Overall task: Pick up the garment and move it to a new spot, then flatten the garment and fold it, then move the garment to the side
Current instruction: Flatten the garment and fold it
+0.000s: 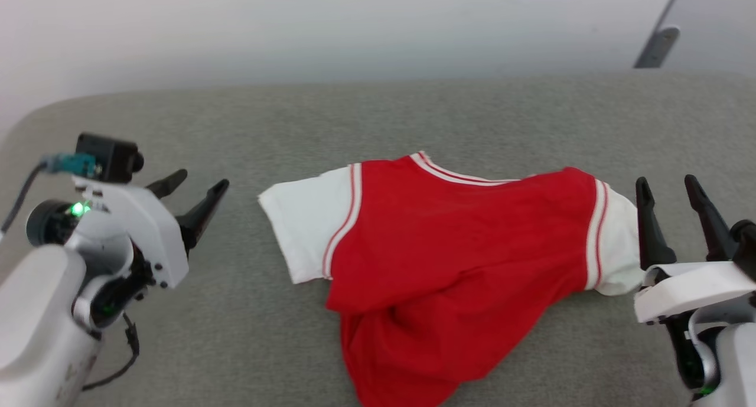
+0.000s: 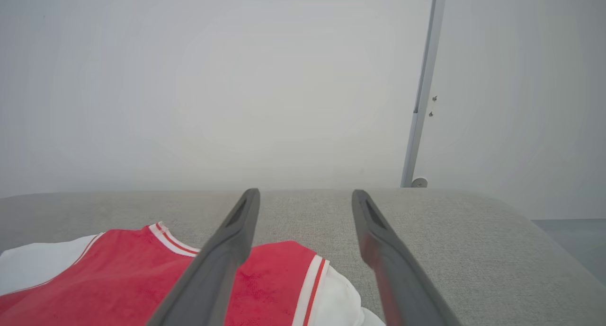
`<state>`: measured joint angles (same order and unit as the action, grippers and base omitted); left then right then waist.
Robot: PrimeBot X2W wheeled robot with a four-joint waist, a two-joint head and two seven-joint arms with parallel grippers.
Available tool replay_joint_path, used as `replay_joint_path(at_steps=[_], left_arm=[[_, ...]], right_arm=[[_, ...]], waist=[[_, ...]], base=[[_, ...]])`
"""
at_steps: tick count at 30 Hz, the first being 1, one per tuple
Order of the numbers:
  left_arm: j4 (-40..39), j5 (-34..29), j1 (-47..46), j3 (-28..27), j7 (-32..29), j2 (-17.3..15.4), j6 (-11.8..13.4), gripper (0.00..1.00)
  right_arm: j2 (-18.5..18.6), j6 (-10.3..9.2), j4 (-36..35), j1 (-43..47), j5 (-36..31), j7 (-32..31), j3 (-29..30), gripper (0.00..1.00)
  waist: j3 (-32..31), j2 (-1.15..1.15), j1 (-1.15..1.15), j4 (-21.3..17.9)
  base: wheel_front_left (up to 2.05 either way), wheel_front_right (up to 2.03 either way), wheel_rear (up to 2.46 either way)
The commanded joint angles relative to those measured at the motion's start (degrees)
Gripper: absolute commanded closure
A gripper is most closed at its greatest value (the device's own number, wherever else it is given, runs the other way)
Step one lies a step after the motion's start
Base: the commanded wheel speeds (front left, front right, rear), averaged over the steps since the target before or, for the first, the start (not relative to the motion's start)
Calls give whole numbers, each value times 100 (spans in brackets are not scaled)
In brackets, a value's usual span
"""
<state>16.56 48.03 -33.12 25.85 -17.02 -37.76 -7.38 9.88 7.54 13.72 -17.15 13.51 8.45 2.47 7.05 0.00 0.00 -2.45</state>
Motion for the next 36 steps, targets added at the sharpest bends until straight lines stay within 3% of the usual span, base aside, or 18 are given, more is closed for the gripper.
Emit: replay_joint_path(at_steps=[1,11,23,34,35,36], left_arm=[[104,135,-147,74,-126,20,-10,0],[1210,657,-1097,760,-1138,-76,-10,0],[2387,859,-1798,1184,-1530,54,-11,0],[3128,952,-1906,1666,-1863,290,3,0],[3193,1009,-1877,1700,-1953,326,3,50],[3244,1046,-1863,1741,-2057,348,3,77]], right_arm=[[-70,-10,-62,75,-58,116,-23,0],[-424,-10,-276,170,-182,399,-135,0],[-533,-10,-344,4,-264,442,-201,0],[-608,-10,-269,-85,-287,385,-180,0],[-612,-10,-268,-99,-285,367,-174,0],[-613,-10,-259,-102,-279,332,-170,0]], waist=[[148,0,0,-257],[512,0,0,-725],[1048,0,0,-1016],[1219,0,0,-1004],[1223,0,0,-1000],[1225,0,0,-997]], base=[[0,0,0],[0,0,0],[0,0,0],[0,0,0],[0,0,0],[0,0,0]])
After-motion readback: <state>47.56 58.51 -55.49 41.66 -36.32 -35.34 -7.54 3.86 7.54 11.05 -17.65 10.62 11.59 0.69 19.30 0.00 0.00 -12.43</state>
